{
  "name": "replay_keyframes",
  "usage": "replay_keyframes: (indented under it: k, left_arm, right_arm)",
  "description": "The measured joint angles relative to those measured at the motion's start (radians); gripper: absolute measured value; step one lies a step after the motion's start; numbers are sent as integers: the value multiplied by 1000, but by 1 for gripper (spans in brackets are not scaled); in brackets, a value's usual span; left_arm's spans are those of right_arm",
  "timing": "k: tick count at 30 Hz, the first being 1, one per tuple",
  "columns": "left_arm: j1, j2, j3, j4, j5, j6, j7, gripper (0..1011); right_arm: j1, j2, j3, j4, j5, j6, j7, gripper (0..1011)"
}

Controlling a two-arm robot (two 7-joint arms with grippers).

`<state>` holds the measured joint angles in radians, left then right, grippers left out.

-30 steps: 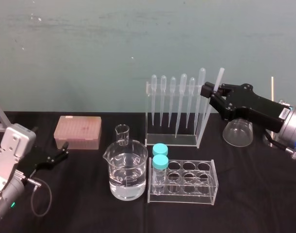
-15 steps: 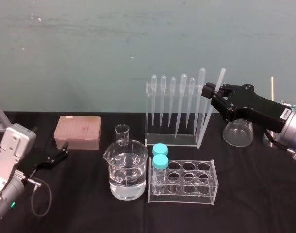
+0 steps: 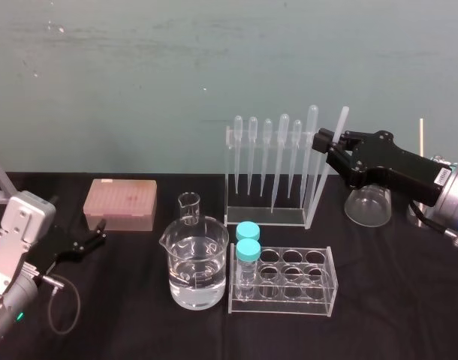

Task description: Pick up the stirring rod with one hand, then place it down.

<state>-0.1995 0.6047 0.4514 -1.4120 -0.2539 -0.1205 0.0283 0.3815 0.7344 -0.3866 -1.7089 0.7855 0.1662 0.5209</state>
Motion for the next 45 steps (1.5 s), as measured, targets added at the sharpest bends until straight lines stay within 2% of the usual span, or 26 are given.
replay_keyframes:
  k: [35,45]
  left_arm:
    - [0,0,0,0,0,0,0,1000]
    - [0,0,0,0,0,0,0,1000]
  right_arm:
    - [9,-3,-15,12,1,10,5,69]
    - [-1,-12,-54,56,-27,4,18,70]
